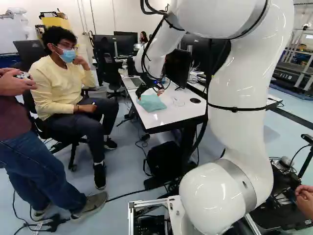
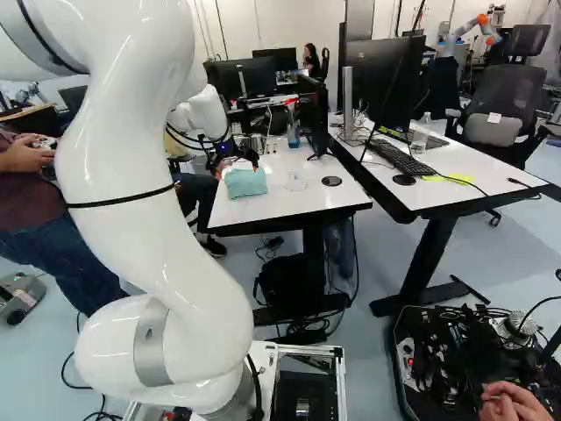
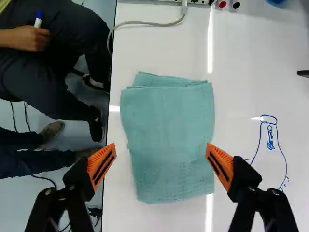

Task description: Clean the table with the green towel

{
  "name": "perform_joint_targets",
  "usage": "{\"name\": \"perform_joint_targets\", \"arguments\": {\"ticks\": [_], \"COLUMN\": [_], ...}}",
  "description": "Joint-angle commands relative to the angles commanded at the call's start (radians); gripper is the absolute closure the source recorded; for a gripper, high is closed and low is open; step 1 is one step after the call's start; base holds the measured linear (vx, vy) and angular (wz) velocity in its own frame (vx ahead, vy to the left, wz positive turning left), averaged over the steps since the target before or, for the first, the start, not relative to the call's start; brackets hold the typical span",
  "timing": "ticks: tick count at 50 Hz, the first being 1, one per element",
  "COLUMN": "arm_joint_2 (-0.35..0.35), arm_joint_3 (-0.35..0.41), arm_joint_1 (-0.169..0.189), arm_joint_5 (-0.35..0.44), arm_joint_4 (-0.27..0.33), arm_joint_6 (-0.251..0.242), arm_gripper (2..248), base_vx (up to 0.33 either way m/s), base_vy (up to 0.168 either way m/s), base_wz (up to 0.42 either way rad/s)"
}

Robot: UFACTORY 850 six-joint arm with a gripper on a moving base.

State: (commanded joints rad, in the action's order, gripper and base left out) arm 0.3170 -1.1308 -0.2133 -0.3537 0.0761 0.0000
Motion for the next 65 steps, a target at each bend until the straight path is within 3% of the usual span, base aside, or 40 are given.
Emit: {"name": "perform_joint_targets", "arguments": {"ticks": [65], "arm_joint_2": [0.004], "arm_joint_3": [-0.002], "arm_joint_1": [0.0], "arm_joint_5": [0.0], "arm_joint_4": [0.0], "arm_joint_6": [0.0], "arm_gripper": [3], "base_vx": [0.0], "base_vy": [0.0], "base_wz": [0.0]}}
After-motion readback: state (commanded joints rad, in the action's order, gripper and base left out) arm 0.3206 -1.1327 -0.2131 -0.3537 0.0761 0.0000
